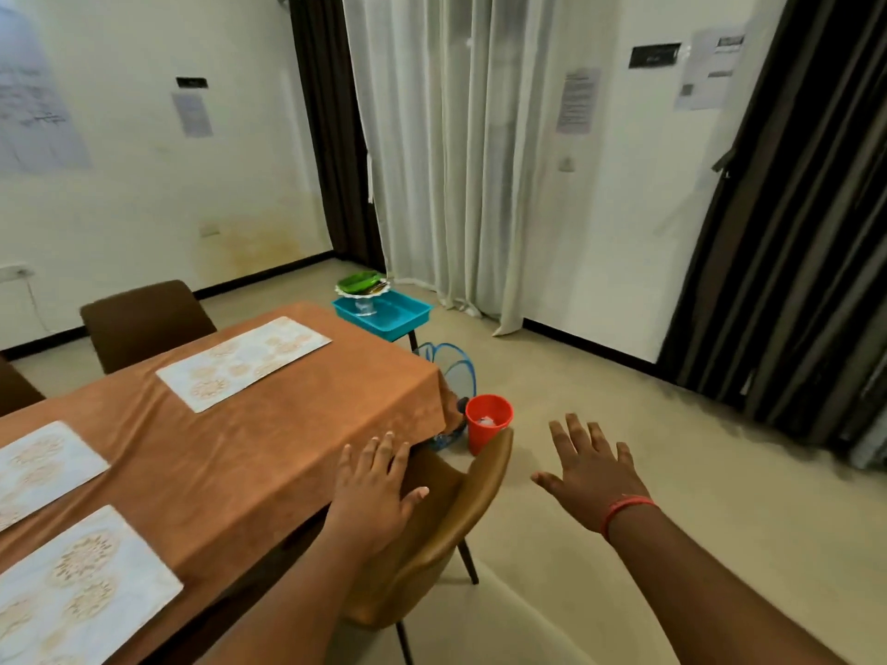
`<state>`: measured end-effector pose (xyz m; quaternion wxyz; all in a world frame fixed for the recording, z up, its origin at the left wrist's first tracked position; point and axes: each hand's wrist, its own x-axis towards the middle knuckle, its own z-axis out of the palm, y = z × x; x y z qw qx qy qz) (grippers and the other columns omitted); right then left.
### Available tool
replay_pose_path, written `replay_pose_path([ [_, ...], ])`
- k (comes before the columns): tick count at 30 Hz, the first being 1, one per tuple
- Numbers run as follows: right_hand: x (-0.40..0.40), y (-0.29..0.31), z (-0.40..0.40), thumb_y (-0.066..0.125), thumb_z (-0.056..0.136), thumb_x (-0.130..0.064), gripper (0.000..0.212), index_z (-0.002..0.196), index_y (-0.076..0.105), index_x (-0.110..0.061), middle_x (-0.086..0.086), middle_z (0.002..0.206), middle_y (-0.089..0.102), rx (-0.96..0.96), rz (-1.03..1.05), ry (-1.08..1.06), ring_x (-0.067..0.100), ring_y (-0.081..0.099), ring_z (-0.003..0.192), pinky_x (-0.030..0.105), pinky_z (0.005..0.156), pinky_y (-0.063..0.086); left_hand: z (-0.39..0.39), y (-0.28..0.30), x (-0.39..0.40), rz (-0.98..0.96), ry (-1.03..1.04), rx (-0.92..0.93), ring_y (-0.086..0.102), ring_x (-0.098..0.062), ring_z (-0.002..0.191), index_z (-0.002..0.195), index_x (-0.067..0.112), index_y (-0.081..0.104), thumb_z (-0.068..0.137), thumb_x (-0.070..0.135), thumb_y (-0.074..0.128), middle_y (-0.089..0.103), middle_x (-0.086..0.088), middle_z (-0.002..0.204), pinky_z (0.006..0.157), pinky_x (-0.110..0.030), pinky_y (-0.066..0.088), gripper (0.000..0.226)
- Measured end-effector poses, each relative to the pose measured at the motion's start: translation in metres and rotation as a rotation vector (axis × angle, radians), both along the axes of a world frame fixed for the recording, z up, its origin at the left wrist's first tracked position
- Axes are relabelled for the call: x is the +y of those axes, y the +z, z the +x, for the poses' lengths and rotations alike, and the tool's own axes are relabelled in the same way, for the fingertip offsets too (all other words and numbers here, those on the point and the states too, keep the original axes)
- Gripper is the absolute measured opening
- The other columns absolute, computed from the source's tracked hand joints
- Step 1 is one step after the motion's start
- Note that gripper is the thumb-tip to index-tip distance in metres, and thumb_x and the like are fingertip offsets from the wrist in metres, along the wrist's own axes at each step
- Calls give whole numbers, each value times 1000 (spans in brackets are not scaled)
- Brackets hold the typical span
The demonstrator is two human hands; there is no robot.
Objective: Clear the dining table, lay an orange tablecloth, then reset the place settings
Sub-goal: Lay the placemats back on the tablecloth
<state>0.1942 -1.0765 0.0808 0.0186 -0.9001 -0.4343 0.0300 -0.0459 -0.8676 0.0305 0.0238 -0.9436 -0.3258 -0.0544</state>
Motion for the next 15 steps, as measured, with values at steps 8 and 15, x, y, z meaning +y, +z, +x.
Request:
replay_pose_path([
  [8,22,-4,132,16,90,-76,84,155,-13,-32,-2,163,-22,-52,40,-19,27,-10,152,57,121,6,175,0,12,-7,-52,-86,-5,-27,155,157,34,-5,88,82,-1,-1,-4,168,118,-56,-14,84],
  [15,85,-11,285,5,81,-83,92,155,-11,-32,-3,164,-18,-86,26,-23,25,-7,152,58,120,8,332,-15,71,-49,-72,-91,-11,-29,154,158,32,-3,91,80,5,-7,-5,168,119,-59,-11,83],
])
